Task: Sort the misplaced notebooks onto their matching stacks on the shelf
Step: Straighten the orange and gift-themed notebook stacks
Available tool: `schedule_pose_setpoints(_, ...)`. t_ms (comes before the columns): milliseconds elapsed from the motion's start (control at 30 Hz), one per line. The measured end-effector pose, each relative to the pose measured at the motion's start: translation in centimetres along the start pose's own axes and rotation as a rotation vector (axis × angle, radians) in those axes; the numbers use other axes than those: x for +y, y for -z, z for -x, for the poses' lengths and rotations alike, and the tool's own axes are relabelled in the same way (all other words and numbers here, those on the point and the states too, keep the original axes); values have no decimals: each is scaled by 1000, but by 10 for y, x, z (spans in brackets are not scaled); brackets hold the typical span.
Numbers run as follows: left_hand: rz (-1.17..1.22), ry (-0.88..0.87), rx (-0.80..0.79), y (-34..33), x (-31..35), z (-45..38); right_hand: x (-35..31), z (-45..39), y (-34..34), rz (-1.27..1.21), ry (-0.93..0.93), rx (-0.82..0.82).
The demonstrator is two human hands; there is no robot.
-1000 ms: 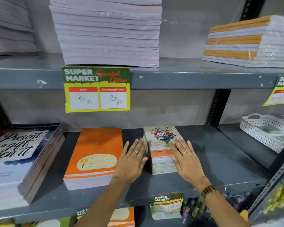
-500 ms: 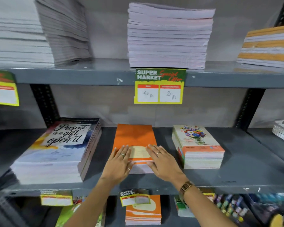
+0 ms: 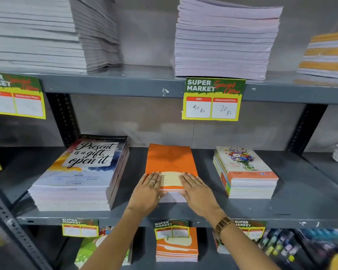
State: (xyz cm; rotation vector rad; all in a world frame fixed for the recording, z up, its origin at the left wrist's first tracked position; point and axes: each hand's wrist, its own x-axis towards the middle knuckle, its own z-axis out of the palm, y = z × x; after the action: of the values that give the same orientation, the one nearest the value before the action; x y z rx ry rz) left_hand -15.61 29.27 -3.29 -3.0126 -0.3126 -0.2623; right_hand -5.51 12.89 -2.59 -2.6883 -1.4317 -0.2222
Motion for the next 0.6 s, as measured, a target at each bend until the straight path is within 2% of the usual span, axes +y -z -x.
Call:
schedule_pose_setpoints(200,5,40,-60,5,4,0,-2,1,3,-4,-28,-9)
schedule_pose_setpoints(600,63,31,-52,6,1,0,-3,3,3,-21,-43,-3)
